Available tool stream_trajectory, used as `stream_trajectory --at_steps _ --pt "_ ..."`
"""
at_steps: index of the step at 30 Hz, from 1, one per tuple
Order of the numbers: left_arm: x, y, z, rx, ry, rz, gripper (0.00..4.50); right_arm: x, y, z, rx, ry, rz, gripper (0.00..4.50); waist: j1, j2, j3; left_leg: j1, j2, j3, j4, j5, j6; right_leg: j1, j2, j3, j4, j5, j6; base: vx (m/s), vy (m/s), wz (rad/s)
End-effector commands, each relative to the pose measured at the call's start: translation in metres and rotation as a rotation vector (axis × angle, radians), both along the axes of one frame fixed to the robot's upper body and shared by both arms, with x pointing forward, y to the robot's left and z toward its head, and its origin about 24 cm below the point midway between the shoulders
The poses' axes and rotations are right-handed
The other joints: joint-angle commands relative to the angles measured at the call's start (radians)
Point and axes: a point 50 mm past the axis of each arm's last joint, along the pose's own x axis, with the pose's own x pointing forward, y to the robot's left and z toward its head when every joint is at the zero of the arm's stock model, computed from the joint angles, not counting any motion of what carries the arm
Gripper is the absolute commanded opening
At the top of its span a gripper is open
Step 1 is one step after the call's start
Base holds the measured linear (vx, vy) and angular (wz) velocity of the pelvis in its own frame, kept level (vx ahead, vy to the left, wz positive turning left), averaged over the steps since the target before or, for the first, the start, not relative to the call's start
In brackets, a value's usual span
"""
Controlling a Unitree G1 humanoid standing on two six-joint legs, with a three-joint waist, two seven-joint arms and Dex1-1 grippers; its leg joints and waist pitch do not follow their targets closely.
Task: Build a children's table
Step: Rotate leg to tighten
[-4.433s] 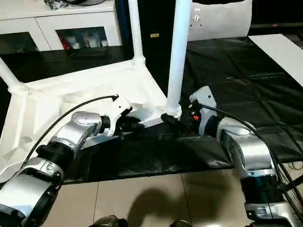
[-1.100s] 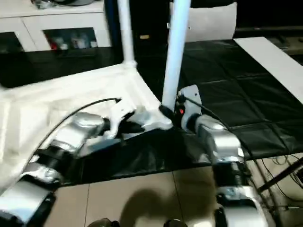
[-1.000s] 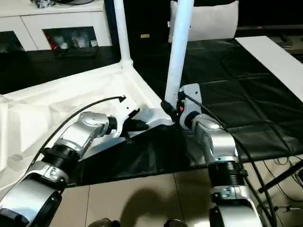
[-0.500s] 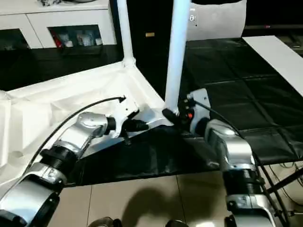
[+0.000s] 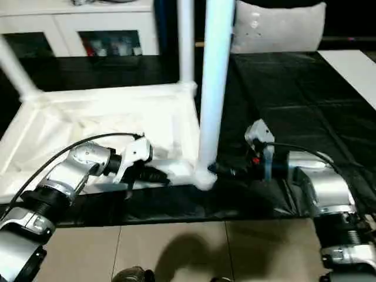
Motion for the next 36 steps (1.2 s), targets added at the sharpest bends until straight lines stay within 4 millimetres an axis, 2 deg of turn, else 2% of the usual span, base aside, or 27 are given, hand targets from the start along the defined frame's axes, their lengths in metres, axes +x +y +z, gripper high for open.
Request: stream_trajectory --at_steps 1,4,6,9,15,17,18,22,23,25,27,29,30,32,33,34,36 --pt "-0.005 -0.008 0.004 0.015 -0.010 -0.103 0.00 0.000 0.003 0.002 0.005 0.012 0.060 3.32 -0.003 -0.016 -0.087 0.019 0.066 -0.017 -0.067 -0.174 0.091 0.056 -0.077 0.055 -0.066 -0.251 -0.242 0.000 0.000 0.00" --pt "-0.007 -0.010 0.005 0.009 -0.001 -0.139 0.00 -0.001 0.007 0.000 0.000 0.031 0.123 2.91 -0.001 -0.015 -0.084 0.018 0.065 -0.018 -0.067 -0.182 0.086 0.056 -0.079 0.056 -0.068 -0.271 -0.239 0.000 0.000 0.00" --pt "-0.007 -0.010 0.006 0.012 -0.002 -0.148 0.00 0.000 0.010 0.000 0.005 0.037 0.145 2.86 0.000 -0.015 -0.086 0.017 0.065 -0.019 -0.066 -0.170 0.087 0.057 -0.078 0.055 -0.065 -0.255 -0.241 0.000 0.000 0.00" --pt "-0.006 -0.010 0.006 0.017 -0.003 -0.154 0.00 0.000 0.012 -0.001 0.012 0.051 0.169 2.48 0.000 -0.017 -0.087 0.016 0.064 -0.018 -0.066 -0.164 0.090 0.056 -0.077 0.055 -0.064 -0.250 -0.242 0.000 0.000 0.00" --pt "-0.005 -0.008 0.006 0.022 -0.002 -0.154 0.00 0.000 0.014 0.000 0.025 0.065 0.186 2.10 0.000 -0.018 -0.086 0.015 0.064 -0.018 -0.065 -0.155 0.092 0.057 -0.077 0.054 -0.064 -0.253 -0.238 0.000 0.000 0.00" --pt "-0.004 -0.008 0.006 0.015 -0.003 -0.144 0.00 -0.001 0.014 -0.001 0.036 0.070 0.189 2.08 0.001 -0.018 -0.086 0.015 0.064 -0.018 -0.065 -0.155 0.093 0.057 -0.077 0.054 -0.065 -0.257 -0.237 0.000 0.000 0.00" --pt "-0.003 -0.009 0.007 -0.006 -0.005 -0.126 0.00 -0.002 0.015 0.001 0.064 0.074 0.182 2.05 -0.001 -0.022 -0.083 0.016 0.063 -0.018 -0.066 -0.157 0.093 0.056 -0.076 0.054 -0.067 -0.266 -0.234 0.000 0.000 0.00" --pt "-0.001 -0.014 0.009 -0.048 -0.006 -0.082 0.00 -0.009 0.017 0.002 0.104 0.092 0.182 1.98 0.003 -0.020 -0.080 0.018 0.065 -0.018 -0.068 -0.163 0.094 0.054 -0.076 0.057 -0.071 -0.294 -0.220 0.000 0.000 0.00" --pt "-0.001 -0.014 0.009 -0.048 -0.006 -0.082 0.00 -0.009 0.017 0.002 0.104 0.092 0.182 1.98 0.005 -0.020 -0.082 0.019 0.065 -0.018 -0.067 -0.160 0.095 0.054 -0.077 0.056 -0.069 -0.290 -0.222 0.000 0.000 0.00" --pt "0.004 -0.021 0.012 -0.089 -0.003 0.004 0.00 -0.009 0.022 0.000 0.105 0.072 0.091 1.98 0.005 -0.019 -0.076 0.018 0.066 -0.018 -0.069 -0.161 0.092 0.050 -0.074 0.057 -0.071 -0.291 -0.219 0.000 0.000 0.00" --pt "0.010 -0.030 0.015 -0.138 0.008 0.089 0.00 0.002 0.028 -0.002 0.077 0.017 -0.092 1.98 -0.001 -0.021 -0.072 0.017 0.064 -0.020 -0.072 -0.174 0.074 0.049 -0.076 0.056 -0.073 -0.320 -0.213 0.000 0.000 0.00" --pt "0.013 -0.034 0.017 -0.144 0.015 0.131 0.00 0.010 0.032 -0.003 0.066 0.009 -0.203 1.98 -0.015 -0.022 -0.070 0.017 0.057 -0.022 -0.076 -0.196 0.054 0.050 -0.075 0.052 -0.080 -0.372 -0.195 0.000 0.000 0.00" --pt "0.017 -0.040 0.017 -0.138 0.024 0.203 0.00 0.019 0.040 -0.003 0.074 0.030 -0.348 1.97 -0.025 -0.024 -0.068 0.011 0.055 -0.024 -0.078 -0.195 0.044 0.054 -0.075 0.052 -0.078 -0.385 -0.181 0.000 0.000 0.00" --pt "0.020 -0.043 0.017 -0.131 0.023 0.242 0.00 0.022 0.045 -0.003 0.085 0.059 -0.416 1.96 -0.048 -0.023 -0.068 0.013 0.052 -0.026 -0.081 -0.206 0.028 0.053 -0.072 0.051 -0.082 -0.380 -0.177 0.000 0.000 0.00" --pt "0.022 -0.044 0.017 -0.123 0.018 0.266 0.00 0.024 0.047 -0.003 0.077 0.051 -0.461 1.96 -0.052 -0.024 -0.067 0.014 0.051 -0.025 -0.080 -0.209 0.032 0.053 -0.073 0.051 -0.084 -0.377 -0.177 0.000 0.000 0.00" --pt "0.027 -0.048 0.018 -0.116 0.000 0.340 0.00 0.030 0.052 -0.006 0.066 0.046 -0.569 1.95 -0.061 -0.019 -0.063 0.010 0.049 -0.022 -0.079 -0.203 0.033 0.049 -0.070 0.054 -0.084 -0.356 -0.181 0.000 0.000 0.00" --pt "0.034 -0.052 0.020 -0.116 -0.014 0.431 0.00 0.037 0.057 -0.009 0.059 0.054 -0.702 1.95 -0.071 -0.023 -0.067 0.007 0.044 -0.023 -0.078 -0.178 0.028 0.052 -0.070 0.052 -0.081 -0.332 -0.179 0.000 0.000 0.00"
